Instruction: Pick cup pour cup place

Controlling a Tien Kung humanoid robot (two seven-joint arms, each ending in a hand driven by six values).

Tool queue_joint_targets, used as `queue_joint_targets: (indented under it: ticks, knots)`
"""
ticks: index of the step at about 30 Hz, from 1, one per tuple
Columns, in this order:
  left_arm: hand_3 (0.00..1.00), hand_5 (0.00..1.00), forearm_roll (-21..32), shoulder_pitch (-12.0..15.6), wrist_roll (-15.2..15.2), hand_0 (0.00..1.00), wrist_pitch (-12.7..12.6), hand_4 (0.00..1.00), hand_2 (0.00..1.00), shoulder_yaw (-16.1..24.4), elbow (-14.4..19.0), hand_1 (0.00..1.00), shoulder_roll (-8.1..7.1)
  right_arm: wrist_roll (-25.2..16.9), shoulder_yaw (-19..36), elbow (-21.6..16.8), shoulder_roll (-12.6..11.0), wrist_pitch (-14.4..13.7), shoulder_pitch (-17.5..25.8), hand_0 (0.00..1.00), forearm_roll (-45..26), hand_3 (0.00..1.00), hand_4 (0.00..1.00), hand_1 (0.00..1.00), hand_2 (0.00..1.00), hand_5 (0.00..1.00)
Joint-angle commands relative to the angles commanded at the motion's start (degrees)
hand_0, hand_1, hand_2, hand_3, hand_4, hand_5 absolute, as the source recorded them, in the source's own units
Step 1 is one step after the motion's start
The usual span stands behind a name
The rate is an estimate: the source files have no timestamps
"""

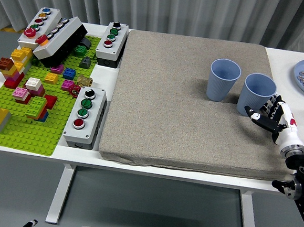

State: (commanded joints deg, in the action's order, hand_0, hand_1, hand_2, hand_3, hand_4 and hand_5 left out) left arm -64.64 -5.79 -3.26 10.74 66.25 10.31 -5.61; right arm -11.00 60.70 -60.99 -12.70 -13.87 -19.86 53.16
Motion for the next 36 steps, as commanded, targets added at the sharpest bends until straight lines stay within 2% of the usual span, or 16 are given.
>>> queue_joint_targets:
  ticks: [13,17,25,32,36]
  knots:
    - [0.789,0.993,-0.3,0.6,-0.1,0.845,0.1,0.639,0.877,0.3,0.0,0.797,-0.01,0.6,0.9,-8.5,-3.9,-0.1,6.3,0.942,0.7,0.972,0.807,0.868,0.955,0.02]
    - [0.788,0.993,-0.2,1.0,-0.2,0.845,0.1,0.64,0.878,0.6,0.0,0.798,-0.07,0.8,1.2,-12.2,-6.5,-0.1,10.1,0.94,0.2,0.971,0.808,0.869,0.953,0.027]
    - [0.788,0.995,-0.4,1.3,-0.1,0.845,0.1,0.64,0.878,0.9,0.0,0.798,-0.26,1.0,3.7,-17.3,-9.6,-0.2,16.2,0.94,0.0,0.969,0.808,0.869,0.952,0.028]
    - [0.788,0.993,-0.9,0.9,-0.2,0.845,0.2,0.638,0.878,1.0,0.0,0.798,-0.57,1.8,4.9,-18.9,-10.0,-0.3,14.4,0.94,1.0,0.968,0.808,0.867,0.953,0.029]
    - [0.788,0.995,-1.2,0.6,-0.1,0.848,0.0,0.638,0.878,1.5,0.0,0.799,-0.95,2.3,7.2,-19.4,-11.4,-0.7,12.1,0.939,1.2,0.968,0.808,0.866,0.953,0.033]
